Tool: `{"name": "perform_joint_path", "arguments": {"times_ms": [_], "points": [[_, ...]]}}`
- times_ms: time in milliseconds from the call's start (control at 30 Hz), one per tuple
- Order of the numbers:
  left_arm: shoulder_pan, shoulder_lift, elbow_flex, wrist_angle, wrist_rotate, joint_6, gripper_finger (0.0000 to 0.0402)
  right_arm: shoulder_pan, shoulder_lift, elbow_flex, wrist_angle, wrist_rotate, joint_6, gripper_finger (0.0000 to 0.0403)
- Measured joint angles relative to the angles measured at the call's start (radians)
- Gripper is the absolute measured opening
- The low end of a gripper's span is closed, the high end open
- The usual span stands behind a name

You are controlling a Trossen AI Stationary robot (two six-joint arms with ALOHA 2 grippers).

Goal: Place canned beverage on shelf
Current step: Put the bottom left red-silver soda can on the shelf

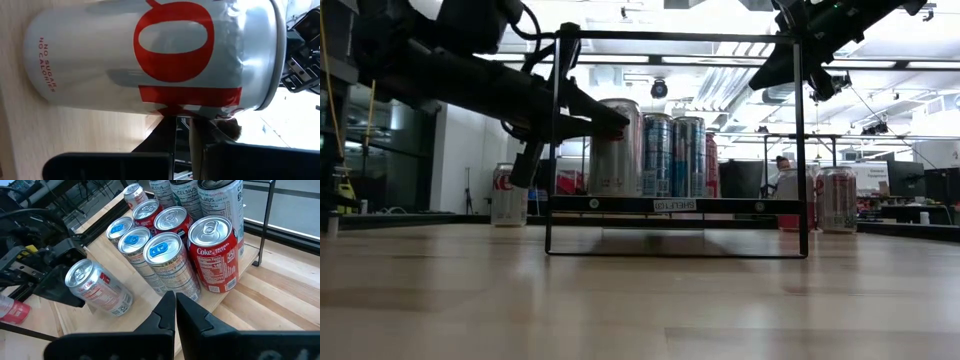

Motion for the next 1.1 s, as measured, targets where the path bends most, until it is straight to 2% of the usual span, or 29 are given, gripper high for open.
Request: {"name": "perform_joint_path", "arguments": {"times_ms": [300, 500, 1100], "points": [[0.007, 0.000, 0.000, -0.002, -0.002, -0.004, 0.0000, 0.000, 0.000, 0.000, 0.000, 0.000, -0.001, 0.0000], [0.032, 0.000, 0.001, -0.007, -0.065, -0.036, 0.0000, 0.000, 0.000, 0.000, 0.000, 0.000, -0.002, 0.0000], [0.096, -0.005, 0.001, -0.010, -0.012, -0.044, 0.0000, 0.000, 0.000, 0.000, -0.001, 0.000, -0.003, 0.0000]]}}
